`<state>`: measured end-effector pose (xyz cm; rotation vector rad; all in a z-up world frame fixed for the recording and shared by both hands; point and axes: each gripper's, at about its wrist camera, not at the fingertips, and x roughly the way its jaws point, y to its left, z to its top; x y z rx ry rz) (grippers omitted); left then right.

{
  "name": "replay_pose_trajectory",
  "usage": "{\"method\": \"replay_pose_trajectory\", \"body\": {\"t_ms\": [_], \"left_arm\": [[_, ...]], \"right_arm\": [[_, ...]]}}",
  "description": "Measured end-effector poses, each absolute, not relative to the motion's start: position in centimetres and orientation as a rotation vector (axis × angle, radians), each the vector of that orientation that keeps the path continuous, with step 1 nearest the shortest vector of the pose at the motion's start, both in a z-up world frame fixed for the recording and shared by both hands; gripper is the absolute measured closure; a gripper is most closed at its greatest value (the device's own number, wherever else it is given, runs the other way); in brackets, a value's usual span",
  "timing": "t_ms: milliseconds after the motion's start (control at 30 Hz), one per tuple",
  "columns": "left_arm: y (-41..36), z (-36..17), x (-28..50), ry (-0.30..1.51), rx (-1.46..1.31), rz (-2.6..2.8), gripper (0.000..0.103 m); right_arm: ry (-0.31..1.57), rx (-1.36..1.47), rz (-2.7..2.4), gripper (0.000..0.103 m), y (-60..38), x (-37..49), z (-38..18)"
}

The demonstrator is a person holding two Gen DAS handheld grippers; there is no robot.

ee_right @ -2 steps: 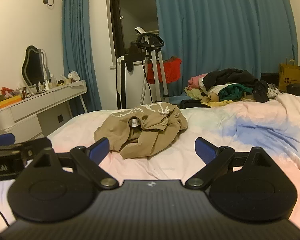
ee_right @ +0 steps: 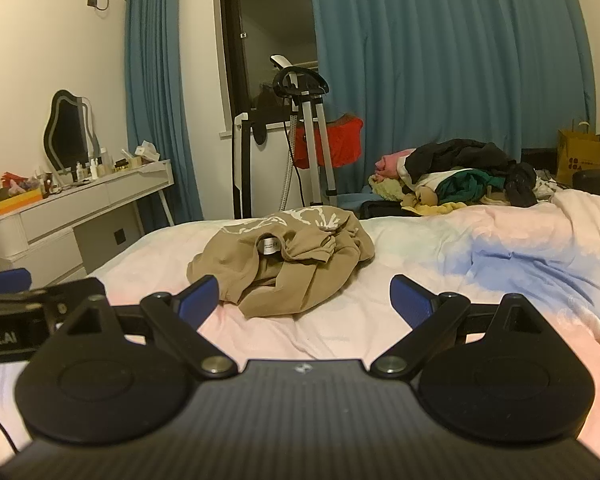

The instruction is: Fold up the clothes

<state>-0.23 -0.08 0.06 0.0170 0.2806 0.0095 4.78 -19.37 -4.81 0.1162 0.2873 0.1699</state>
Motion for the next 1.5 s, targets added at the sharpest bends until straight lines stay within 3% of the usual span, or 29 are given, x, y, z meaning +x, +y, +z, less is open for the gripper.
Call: {"method": "replay_pose_trajectory", "body": {"t_ms": [1500], "left_arm": [[0.2, -0.6, 0.6, 0.339, 0.007, 0.039, 0.0]], "right_arm": [[0.281, 0.088, 0.16, 0.009, -19.1, 4.7, -4.4]]}}
